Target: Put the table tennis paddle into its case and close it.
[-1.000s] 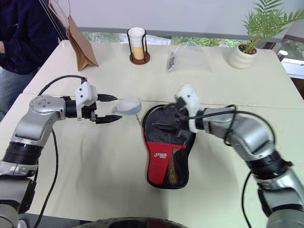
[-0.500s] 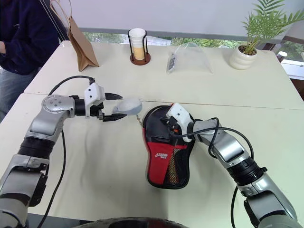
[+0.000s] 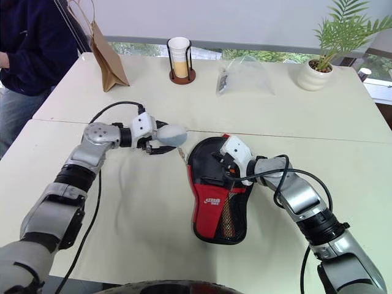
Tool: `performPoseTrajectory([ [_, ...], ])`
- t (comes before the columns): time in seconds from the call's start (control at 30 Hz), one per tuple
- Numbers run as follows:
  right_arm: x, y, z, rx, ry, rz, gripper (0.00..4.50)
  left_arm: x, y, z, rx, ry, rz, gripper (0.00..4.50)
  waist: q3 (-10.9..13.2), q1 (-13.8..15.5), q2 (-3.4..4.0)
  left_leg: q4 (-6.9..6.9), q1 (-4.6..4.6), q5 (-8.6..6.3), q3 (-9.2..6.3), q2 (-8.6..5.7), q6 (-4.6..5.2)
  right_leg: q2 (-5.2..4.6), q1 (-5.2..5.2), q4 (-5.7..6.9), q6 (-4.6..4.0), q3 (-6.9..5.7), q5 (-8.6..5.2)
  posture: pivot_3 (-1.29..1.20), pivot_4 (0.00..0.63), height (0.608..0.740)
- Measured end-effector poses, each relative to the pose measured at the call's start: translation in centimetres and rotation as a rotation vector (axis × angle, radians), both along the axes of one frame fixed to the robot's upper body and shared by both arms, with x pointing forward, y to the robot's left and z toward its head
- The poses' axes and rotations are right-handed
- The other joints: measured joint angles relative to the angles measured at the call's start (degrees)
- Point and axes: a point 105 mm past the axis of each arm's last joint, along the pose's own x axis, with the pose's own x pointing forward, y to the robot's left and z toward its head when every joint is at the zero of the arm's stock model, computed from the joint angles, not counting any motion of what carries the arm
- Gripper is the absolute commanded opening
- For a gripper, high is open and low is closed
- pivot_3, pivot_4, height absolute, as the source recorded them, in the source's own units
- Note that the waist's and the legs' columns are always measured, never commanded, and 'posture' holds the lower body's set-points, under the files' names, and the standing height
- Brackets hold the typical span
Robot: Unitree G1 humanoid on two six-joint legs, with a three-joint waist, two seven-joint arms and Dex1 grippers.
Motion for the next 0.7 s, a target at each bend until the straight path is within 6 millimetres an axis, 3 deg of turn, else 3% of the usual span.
performPoseTrajectory([
  [0.2, -0.1, -0.1, 0.1, -0.011, -0.011, -0.01, 4.5, 0.8, -0.9, 0.0, -0.008, -0.013, -0.007, 0.64, 0.0, 0.1, 0.0, 0.07, 0.0, -0.02, -0.02, -0.02, 0.04, 0.0, 0.04, 0.0, 0.01, -0.01, 0.01, 0.0, 0.15, 0.74],
  [0.27, -0.1, -0.3, 0.0, -0.012, -0.007, -0.019, 4.5, 0.9, -1.4, -0.1, -0.015, -0.006, -0.017, 0.01, 0.0, 0.22, -0.01, 0.11, 0.0, -0.03, -0.06, -0.03, 0.06, 0.01, 0.09, 0.0, 0.03, -0.04, 0.02, 0.0, 0.15, 0.74],
  [0.43, -0.3, -0.4, -0.1, -0.021, 0.009, -0.039, 4.5, 1.9, -2.5, 0.6, -0.022, 0.015, -0.014, 0.01, 0.0, 0.36, -0.01, 0.15, 0.0, -0.07, -0.1, -0.07, 0.12, 0.06, 0.14, -0.02, 0.07, -0.06, 0.04, 0.0, 0.15, 0.74],
  [0.7, -0.7, -0.7, -0.3, -0.044, 0.063, -0.094, 4.5, 4.0, -7.7, 2.8, -0.058, -0.02, 0.046, 0.01, -0.02, 1.28, -0.04, 0.19, 0.01, -0.13, -0.09, -0.08, 0.24, 0.09, 0.19, -0.08, 0.13, -0.09, 0.07, 0.0, 0.15, 0.74],
])
